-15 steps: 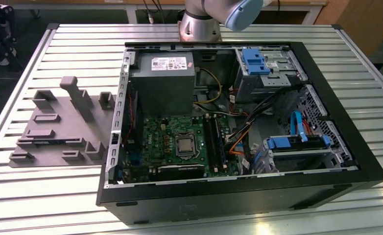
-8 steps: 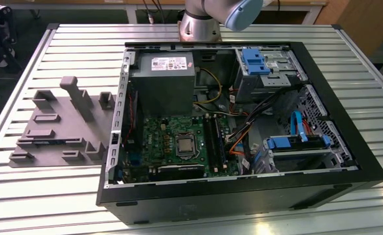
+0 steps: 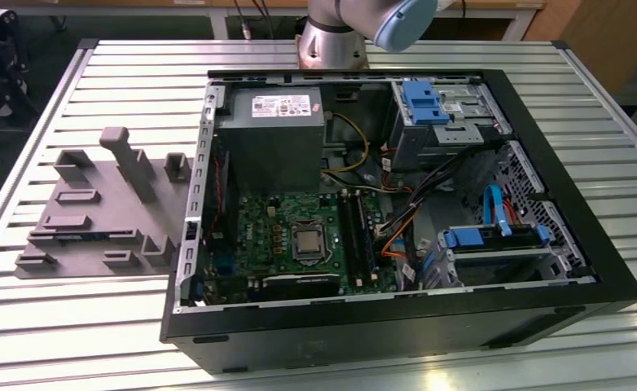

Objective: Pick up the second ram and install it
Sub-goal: 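Pick up the second ram and move it above second insertion slot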

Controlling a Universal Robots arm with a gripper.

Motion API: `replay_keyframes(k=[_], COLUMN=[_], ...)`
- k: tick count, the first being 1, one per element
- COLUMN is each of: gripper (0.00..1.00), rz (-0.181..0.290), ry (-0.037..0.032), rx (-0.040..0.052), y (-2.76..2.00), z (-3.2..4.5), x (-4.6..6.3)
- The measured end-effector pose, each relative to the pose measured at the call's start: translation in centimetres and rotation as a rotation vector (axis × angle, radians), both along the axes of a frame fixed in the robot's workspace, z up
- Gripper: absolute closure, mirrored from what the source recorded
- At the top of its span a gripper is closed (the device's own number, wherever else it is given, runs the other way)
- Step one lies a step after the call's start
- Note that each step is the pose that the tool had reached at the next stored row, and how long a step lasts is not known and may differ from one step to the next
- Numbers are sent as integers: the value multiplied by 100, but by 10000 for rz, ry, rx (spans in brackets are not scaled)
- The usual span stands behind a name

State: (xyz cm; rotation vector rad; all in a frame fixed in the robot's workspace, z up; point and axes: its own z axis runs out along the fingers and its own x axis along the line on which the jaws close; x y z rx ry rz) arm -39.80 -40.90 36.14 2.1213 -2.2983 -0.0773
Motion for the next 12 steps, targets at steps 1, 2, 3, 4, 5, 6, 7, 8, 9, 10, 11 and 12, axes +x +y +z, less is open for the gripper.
replay_keyframes(k=[1, 2, 3, 4, 5, 6, 7, 8, 9, 10, 11, 12], gripper=[75, 75, 75, 75, 74, 68, 68, 62, 62, 56, 56, 56], rz=[5, 7, 7, 8, 8, 9, 9, 9, 9, 9, 9, 9], ry=[0, 0, -1, 0, 1, 1, 0, 0, 1, 1, 0, -1], rx=[-1, -1, 0, -1, -1, -1, -1, -1, -1, -1, -1, 0], y=[-3, -6, -8, -9, -9, -9, -9, -9, -9, -9, -9, -9], z=[-4, -9, -14, -17, -19, -21, -23, -24, -25, -26, -27, -29], x=[0, 0, 0, 0, 1, 1, 1, 1, 1, 1, 1, 1])
